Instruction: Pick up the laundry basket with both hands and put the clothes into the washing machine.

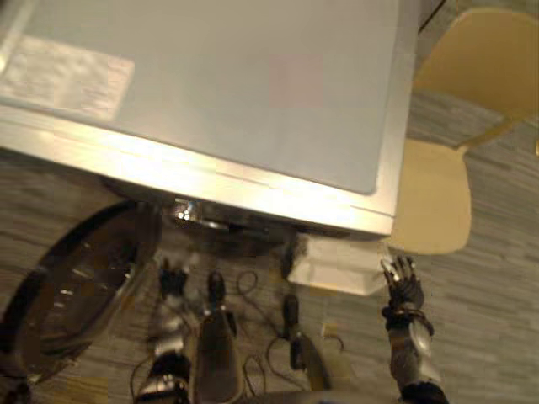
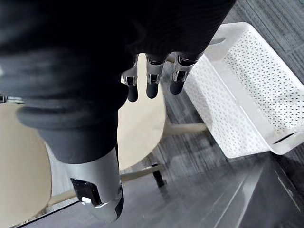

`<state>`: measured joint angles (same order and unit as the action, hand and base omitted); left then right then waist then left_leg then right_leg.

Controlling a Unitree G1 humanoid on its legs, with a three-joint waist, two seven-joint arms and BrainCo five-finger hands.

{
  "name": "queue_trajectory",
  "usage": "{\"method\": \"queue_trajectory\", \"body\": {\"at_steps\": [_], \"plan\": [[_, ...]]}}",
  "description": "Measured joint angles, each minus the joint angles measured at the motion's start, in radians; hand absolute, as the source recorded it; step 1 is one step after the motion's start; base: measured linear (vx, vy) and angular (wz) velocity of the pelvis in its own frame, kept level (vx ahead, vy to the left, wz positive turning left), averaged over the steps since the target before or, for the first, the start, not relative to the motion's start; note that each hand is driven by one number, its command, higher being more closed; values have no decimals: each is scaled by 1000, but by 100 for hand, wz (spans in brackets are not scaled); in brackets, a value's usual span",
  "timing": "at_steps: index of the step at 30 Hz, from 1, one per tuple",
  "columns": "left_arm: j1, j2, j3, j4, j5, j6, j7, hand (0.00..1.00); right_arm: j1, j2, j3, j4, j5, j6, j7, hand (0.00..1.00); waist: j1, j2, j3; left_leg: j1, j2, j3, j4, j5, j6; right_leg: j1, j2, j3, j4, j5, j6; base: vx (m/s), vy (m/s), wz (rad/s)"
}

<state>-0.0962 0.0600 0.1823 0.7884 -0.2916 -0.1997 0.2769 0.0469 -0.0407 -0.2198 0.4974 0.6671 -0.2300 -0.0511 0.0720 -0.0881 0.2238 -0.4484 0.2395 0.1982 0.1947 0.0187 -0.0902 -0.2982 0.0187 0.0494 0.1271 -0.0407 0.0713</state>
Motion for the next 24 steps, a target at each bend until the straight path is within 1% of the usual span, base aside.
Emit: {"method": "queue_trajectory", "body": {"at_steps": [1, 3, 4, 5, 7, 9, 11, 12, 14, 16, 19, 20, 22, 24], "plan": [[18, -10, -11, 13, -1, 1, -14, 0, 0, 0, -9, 27, 0, 0, -4, 0, 0, 5, -13, 14, -7, 2, -17, 5, 2, 4, -8, 0, 7, -11, 2, -18, 27, 16], [67, -48, -44, 52, -11, 4, -45, 0, 0, -9, -23, 112, 0, 1, -16, 0, -2, 29, -38, 65, -35, 1, -69, 30, 10, 24, -31, -12, 30, -29, 15, -45, 20, 23], [88, -57, -64, 78, -12, 7, -62, 0, 2, -7, -34, 161, 0, 2, -16, 0, -3, 38, -54, 92, -49, 1, -106, 49, 13, 34, -41, -16, 35, -36, 23, -82, 45, 20], [95, -59, -66, 92, -12, 8, -66, 0, 2, -7, -40, 185, 0, 3, -16, 0, -2, 42, -60, 105, -54, 1, -123, 57, 13, 38, -44, -17, 40, -38, 24, -80, 46, 18], [117, -48, -65, 147, -10, 19, -85, 0, -1, -9, -47, 284, 0, 11, -21, 0, -2, 54, -80, 150, -75, -5, -185, 90, 18, 55, -58, -21, 50, -47, 23, -95, 53, 18], [121, -30, -60, 189, -5, 28, -103, 0, -3, -9, -48, 362, -1, 20, -22, 0, -1, 60, -94, 184, -86, -7, -224, 104, 15, 74, -65, -25, 49, -47, 23, -63, 50, 13], [131, -15, -59, 219, 3, 40, -109, 0, -8, -8, -48, 430, -2, 30, -23, 0, -2, 65, -100, 218, -99, -8, -248, 112, 16, 99, -75, -30, 44, -51, 29, -52, 60, 13], [145, -10, -57, 229, 18, 43, -113, 0, -7, -9, -48, 462, -4, 42, -24, 0, -3, 69, -113, 234, -109, -9, -267, 116, 10, 105, -84, -35, 44, -55, 35, -47, 69, 14], [158, -9, -58, 241, 28, 42, -120, 0, 1, -9, -47, 493, -10, 44, -24, 0, -4, 76, -136, 244, -125, -15, -287, 119, 8, 109, -98, -46, 42, -58, 41, -12, 76, 18], [158, -10, -63, 241, 29, 41, -121, 0, 0, -9, -44, 522, -10, 46, -25, 0, -6, 79, -140, 253, -141, -34, -287, 119, 8, 131, -112, -54, 33, -59, 42, 37, 84, 27], [157, -8, -66, 231, 48, 32, -116, 0, -2, -8, -34, 553, -32, 62, -26, 0, -8, 78, -140, 278, -162, -64, -287, 119, 8, 175, -131, -83, 28, -65, 49, 45, 64, 35], [159, -9, -66, 217, 47, 20, -104, 0, -9, -9, -29, 556, -43, 62, -33, 0, -7, 78, -140, 280, -167, -73, -287, 119, 9, 181, -136, -90, 32, -70, 56, 73, 35, 32], [166, -9, -65, 173, 32, 9, -91, 0, -24, -16, -4, 559, -55, 62, -38, 0, -14, 83, -138, 282, -173, -96, -287, 128, 19, 189, -139, -114, 48, -83, 49, 60, 9, 36], [177, -9, -60, 92, -22, -17, -65, 0, -51, -19, 25, 564, -91, 61, -43, 0, -16, 90, -136, 291, -175, -121, -285, 135, 22, 196, -135, -136, 84, -109, 40, 27, -40, 31]]}}
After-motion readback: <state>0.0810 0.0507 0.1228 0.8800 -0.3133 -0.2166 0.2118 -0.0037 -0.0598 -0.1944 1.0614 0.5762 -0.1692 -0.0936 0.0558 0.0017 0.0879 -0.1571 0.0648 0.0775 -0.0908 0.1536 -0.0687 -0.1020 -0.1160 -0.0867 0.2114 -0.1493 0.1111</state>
